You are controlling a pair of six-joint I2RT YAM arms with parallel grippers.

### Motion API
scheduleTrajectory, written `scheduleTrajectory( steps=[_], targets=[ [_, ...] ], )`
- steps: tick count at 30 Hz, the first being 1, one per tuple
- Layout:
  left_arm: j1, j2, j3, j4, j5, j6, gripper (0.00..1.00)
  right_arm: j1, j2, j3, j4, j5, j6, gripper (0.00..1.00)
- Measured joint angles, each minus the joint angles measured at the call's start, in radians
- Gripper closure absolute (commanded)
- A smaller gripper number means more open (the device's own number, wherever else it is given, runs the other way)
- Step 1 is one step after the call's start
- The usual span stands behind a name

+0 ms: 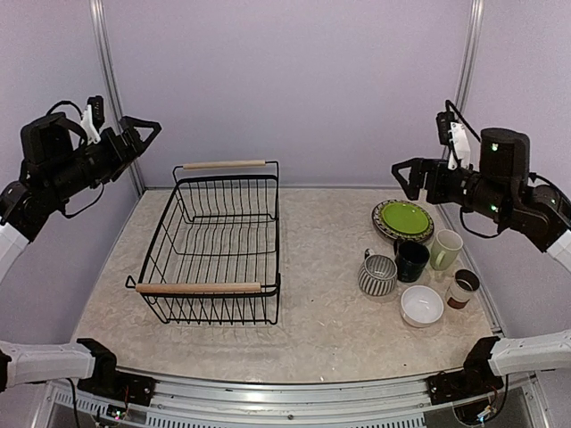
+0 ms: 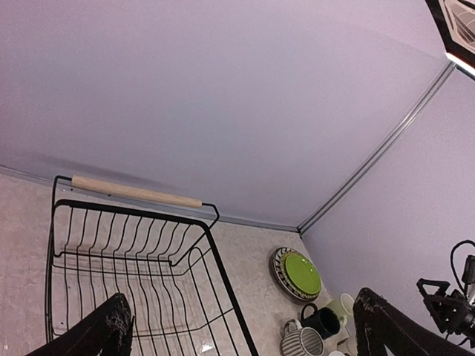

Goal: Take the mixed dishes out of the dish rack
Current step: Reset both arms

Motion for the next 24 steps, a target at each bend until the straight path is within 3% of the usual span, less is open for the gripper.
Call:
scheduleTrajectory(
  steps=[11,24],
  targets=[
    [0.0,-0.187,-0.073,0.107,-0.209,0.029,0.01,0.0,-0.299,-0.111,0.197,0.006,-0.066,0.0],
    [0.0,-0.207,-0.077,0.113,-0.254,0.042,0.01,0.0,-0.33,-0.153,0.288,0.023,-0.063,0.0]
  ],
)
